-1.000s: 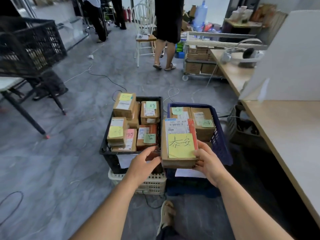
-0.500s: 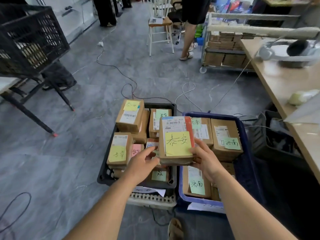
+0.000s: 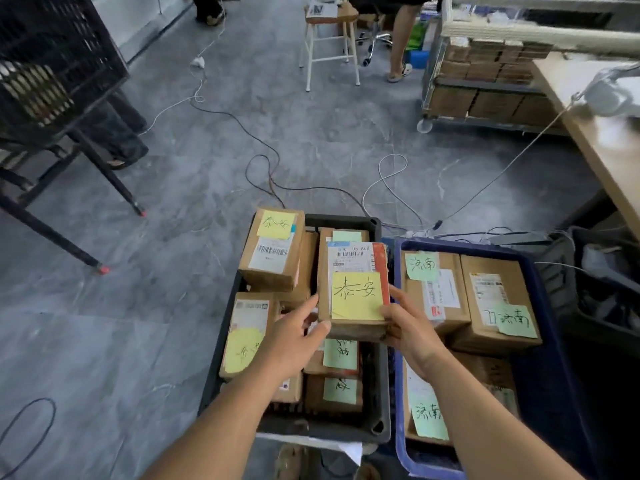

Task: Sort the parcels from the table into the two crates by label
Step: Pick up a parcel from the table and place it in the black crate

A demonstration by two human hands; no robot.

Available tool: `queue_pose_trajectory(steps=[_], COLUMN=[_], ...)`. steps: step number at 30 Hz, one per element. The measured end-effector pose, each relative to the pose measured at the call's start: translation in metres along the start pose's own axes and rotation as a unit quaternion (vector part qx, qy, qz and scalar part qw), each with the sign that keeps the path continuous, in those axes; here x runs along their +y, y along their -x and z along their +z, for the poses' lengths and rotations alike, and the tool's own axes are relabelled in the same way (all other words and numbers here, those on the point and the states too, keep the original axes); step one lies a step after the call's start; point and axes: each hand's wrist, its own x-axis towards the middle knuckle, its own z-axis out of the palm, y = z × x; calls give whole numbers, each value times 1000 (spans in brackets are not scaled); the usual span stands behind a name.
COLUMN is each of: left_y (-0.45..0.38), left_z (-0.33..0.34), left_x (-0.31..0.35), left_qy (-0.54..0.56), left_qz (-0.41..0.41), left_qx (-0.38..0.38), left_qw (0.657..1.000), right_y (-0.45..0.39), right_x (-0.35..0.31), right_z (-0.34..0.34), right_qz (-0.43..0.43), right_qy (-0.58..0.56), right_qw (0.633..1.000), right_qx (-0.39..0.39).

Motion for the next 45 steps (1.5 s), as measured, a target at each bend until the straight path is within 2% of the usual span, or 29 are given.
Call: queue_pose_trajectory(steps=[8, 13, 16, 24, 27, 30, 36, 45], left_y=[-101, -162, -184, -198, -196, -188, -147, -54], left_z=[-35, -52, -56, -55, -57, -62, -70, -32], left_x=[-16, -32, -37, -46, -41, -33, -17, 18], left_qy=[-121, -200, -270, -283, -305, -305, -284, -290], left_qz=[54, 68, 100, 122, 120, 113, 132, 215], left_qx=[12, 34, 48, 53, 48, 24, 32, -11], left_qw=[991, 977, 956, 950, 944, 945, 949, 933], right_y=[-95, -152, -175, -183, -178, -166, -101, 38], right_x=[-2, -7, -9, -14, -23, -30, -34, -37], right_z=[36, 57, 68, 76, 79, 79, 68, 53], right_qz=[-2, 8, 15, 16, 14, 18, -8, -1], right_qy=[-5, 38, 98, 159, 205, 261, 440, 501], right_qw=[999, 999, 994, 984, 975, 956, 877, 815], right_qx=[32, 33, 45, 85, 91, 129, 191, 292])
